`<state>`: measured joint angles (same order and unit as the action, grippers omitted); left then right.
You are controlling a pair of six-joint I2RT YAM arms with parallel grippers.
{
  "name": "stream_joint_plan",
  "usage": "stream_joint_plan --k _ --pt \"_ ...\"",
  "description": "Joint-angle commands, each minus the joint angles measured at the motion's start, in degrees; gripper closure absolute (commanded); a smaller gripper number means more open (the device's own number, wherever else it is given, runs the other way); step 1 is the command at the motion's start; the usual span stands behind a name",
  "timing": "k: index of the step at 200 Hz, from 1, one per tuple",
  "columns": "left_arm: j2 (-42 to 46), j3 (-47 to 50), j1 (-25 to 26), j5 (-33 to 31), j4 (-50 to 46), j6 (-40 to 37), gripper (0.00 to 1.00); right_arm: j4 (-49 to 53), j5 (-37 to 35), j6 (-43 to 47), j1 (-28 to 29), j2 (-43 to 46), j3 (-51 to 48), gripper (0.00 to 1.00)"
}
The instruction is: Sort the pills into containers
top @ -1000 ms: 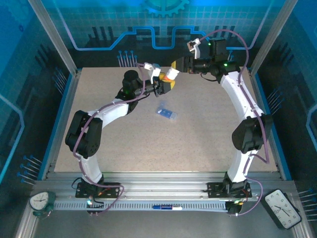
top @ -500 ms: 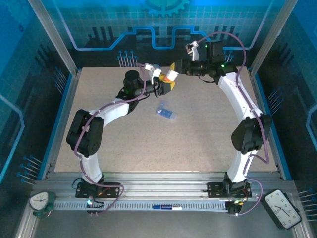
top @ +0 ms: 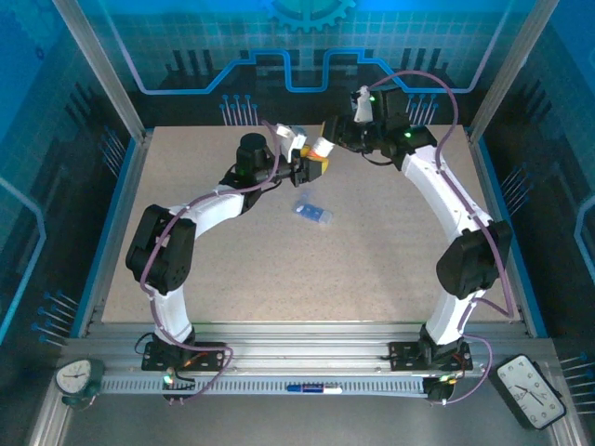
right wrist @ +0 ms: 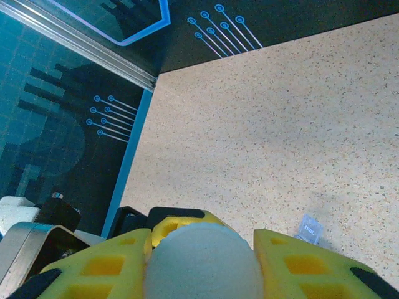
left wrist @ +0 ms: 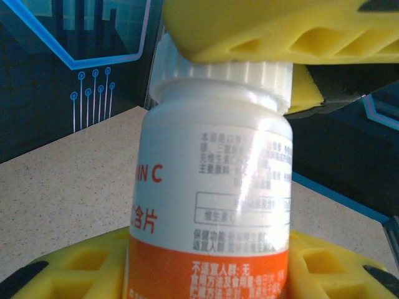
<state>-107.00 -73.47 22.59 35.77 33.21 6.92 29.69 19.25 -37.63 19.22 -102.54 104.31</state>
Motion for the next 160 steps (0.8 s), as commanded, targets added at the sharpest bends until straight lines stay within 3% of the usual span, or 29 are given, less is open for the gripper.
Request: stream_joint_plan --k 1,41,68,107,160 --pt "1.3 -2.9 0.9 -2.3 4.1 -0.9 1.0 5.8 3.3 -0.2 3.0 -1.2 2.1 0.57" --pt "1.0 -2.9 0.9 -2.2 4.1 -0.9 1.0 8.1 5.3 2.6 1.7 -2.0 7.1 0.31" --pt "1.0 -2.7 1.0 -2.0 4.4 -0.8 1.0 9.7 7.9 5.3 -0.7 -1.5 9.9 0.22" --pt "0.8 -2.6 0.9 -0.9 5.4 0.0 1.0 9.1 13.3 9.1 -5.1 -0.8 10.2 0.17" --pt "0.6 -2.7 0.9 0.9 6.2 1.6 1.0 1.8 18.7 15.1 -8.0 -0.2 7.2 0.19"
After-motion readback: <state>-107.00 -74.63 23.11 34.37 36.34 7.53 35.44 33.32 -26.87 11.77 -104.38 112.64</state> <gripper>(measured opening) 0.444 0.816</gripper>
